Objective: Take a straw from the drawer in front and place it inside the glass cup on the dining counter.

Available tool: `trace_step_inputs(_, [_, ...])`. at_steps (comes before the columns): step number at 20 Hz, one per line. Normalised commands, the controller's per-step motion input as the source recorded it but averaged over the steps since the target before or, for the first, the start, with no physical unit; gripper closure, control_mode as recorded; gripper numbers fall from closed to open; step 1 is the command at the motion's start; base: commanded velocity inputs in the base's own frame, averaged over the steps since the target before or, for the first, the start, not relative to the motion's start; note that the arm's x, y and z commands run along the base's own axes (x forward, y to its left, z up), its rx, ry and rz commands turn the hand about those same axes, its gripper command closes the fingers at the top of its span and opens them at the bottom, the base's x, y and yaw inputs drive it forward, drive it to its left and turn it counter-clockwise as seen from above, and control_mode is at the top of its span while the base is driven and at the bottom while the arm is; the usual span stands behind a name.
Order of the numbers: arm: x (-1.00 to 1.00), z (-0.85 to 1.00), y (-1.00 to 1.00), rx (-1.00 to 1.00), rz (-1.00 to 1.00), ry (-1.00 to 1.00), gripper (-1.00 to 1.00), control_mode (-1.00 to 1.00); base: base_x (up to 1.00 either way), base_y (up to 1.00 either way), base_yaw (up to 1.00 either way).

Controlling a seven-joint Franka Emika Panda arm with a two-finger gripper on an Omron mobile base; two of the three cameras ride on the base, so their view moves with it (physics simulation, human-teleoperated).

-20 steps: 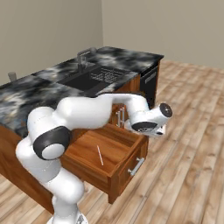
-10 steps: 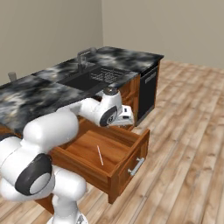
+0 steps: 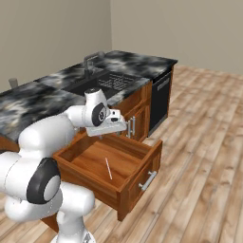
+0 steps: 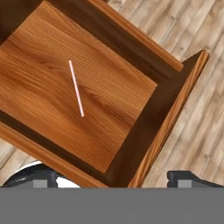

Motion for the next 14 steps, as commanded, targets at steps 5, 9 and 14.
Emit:
trace_step_inputs(5, [0.00,0.00,0.25,0.00,0.00,0.23,-1.00,-1.00,0.00,0.00,0.00])
trace_step_inputs(9, [0.00,-0.01,0.23,0.00,0.00,0.14,-1.00,-1.00,0.00,0.00,0.00])
trace_step_inputs(14, [0.00,-0.14,0.17,0.00,0.00,-0.01,-1.00,-1.00,0.00,0.00,0.00])
